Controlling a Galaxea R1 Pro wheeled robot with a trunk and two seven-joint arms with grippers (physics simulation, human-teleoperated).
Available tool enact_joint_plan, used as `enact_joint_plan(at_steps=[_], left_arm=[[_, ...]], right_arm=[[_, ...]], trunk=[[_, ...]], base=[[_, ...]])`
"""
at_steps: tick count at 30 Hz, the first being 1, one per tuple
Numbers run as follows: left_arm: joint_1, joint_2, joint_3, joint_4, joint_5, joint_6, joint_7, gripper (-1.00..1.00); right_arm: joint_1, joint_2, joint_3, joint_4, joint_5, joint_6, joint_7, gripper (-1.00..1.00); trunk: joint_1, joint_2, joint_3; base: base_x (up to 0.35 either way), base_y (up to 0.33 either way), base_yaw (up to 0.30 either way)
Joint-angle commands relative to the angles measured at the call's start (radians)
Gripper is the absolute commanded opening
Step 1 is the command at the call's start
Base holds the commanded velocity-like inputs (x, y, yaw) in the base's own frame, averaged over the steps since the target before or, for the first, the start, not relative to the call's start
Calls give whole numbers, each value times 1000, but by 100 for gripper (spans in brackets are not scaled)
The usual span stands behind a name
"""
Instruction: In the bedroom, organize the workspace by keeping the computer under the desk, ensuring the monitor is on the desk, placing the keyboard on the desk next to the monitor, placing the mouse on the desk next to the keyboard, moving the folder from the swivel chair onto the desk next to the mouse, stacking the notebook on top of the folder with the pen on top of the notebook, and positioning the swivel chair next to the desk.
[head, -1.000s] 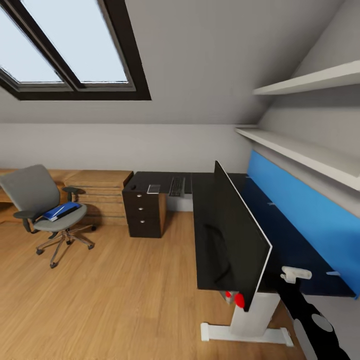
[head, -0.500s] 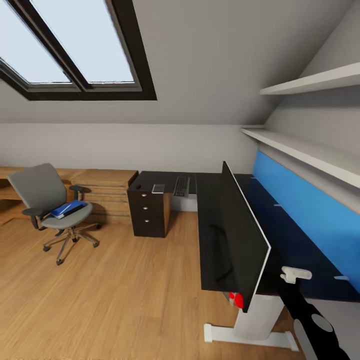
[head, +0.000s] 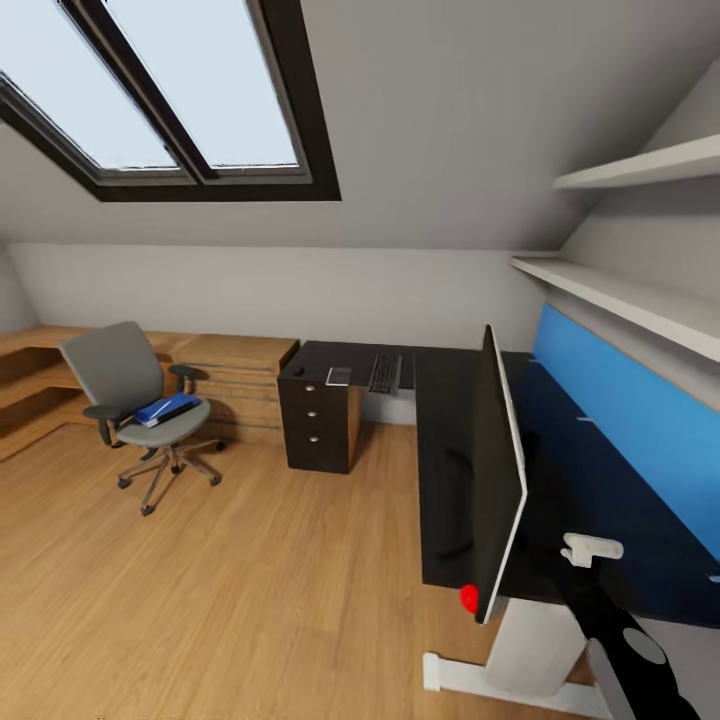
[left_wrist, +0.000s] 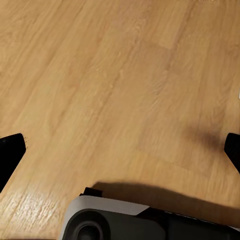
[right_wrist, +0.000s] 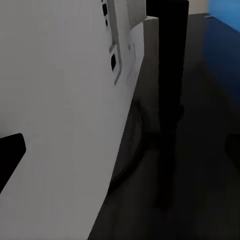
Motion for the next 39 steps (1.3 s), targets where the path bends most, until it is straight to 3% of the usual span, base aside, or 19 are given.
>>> enact_joint_plan(at_steps=[1,39], left_arm=[[-1,0,-5,2,11,-3,-6,100],[-1,2,-5,2,11,-5,-5,100]], right_arm=[[0,0,-2,-1,-10,6,6,100],[0,-1,-4,1,-8,5,6,100]], trunk=[[1,-2,-2],[1,-2,-2]], base=[[0,0,214],[0,0,243]])
